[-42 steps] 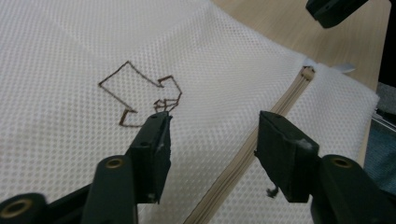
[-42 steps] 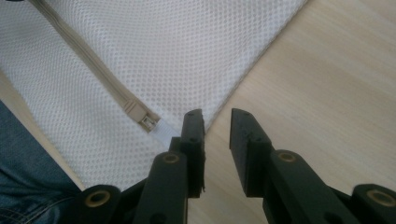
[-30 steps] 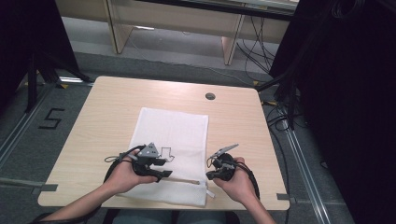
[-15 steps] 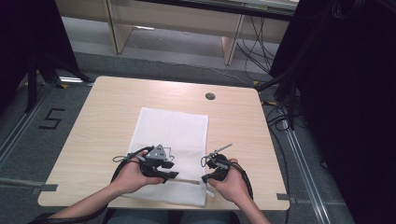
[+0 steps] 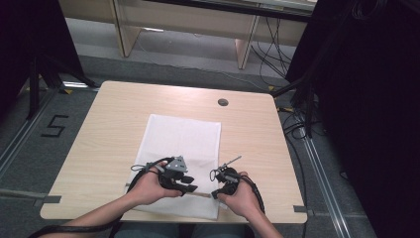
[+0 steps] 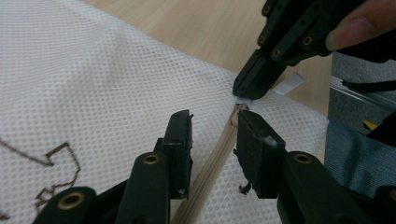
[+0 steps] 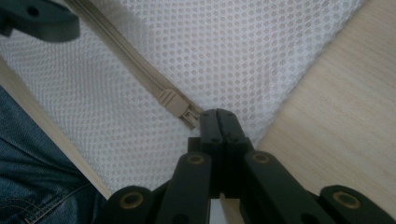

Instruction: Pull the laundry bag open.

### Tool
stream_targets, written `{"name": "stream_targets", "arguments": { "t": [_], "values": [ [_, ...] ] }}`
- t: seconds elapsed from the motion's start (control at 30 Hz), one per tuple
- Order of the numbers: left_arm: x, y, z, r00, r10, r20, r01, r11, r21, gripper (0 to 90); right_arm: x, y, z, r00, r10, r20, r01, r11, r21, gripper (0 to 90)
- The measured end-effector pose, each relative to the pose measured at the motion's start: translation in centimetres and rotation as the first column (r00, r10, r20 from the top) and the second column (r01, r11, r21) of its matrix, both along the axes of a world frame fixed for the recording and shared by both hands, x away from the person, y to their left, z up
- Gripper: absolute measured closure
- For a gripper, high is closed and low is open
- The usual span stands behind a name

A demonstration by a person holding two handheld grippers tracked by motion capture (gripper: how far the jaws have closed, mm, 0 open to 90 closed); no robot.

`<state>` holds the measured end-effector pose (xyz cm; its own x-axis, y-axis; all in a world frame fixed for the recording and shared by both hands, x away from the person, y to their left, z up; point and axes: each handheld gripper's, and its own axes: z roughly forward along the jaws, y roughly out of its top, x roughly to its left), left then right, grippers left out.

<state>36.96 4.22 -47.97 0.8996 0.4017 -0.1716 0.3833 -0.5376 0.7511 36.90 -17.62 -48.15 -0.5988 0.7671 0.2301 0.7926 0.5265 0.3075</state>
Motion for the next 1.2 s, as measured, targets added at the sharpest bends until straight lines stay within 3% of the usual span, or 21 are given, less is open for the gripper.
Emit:
{"name": "stream_targets", "arguments": {
  "t": [0.07,0.13,0.37,0.63,1.2],
  "values": [
    [-0.1,-0.7,-0.1,0.9998,-0.018,-0.009,0.018,0.9998,0.008,67.3,0.1,0.0,-0.1,0.9992,0.033,0.023,-0.033,0.999,-0.011,90.0],
    [-0.2,-1.3,-0.3,0.9992,-0.036,-0.014,0.036,0.9992,0.018,68.8,-0.1,0.3,0.1,1.0,0.008,0.004,-0.008,1.0,-0.011,90.0],
    [-0.2,-3.0,-1.2,0.9961,-0.086,-0.021,0.087,0.9953,0.043,72.5,0.0,0.2,0.0,0.9995,0.023,0.019,-0.023,1.0,-0.008,90.0],
    [0.0,-4.1,-2.3,0.9946,-0.094,-0.043,0.097,0.9921,0.078,74.3,0.0,0.2,0.0,0.9999,0.012,0.009,-0.012,1.0,-0.013,90.0],
    [-0.2,-4.6,-2.9,0.9952,-0.083,-0.053,0.085,0.9959,0.032,76.8,0.0,0.3,0.0,0.9998,0.014,0.011,-0.014,1.0,-0.013,90.0]
  ]
}}
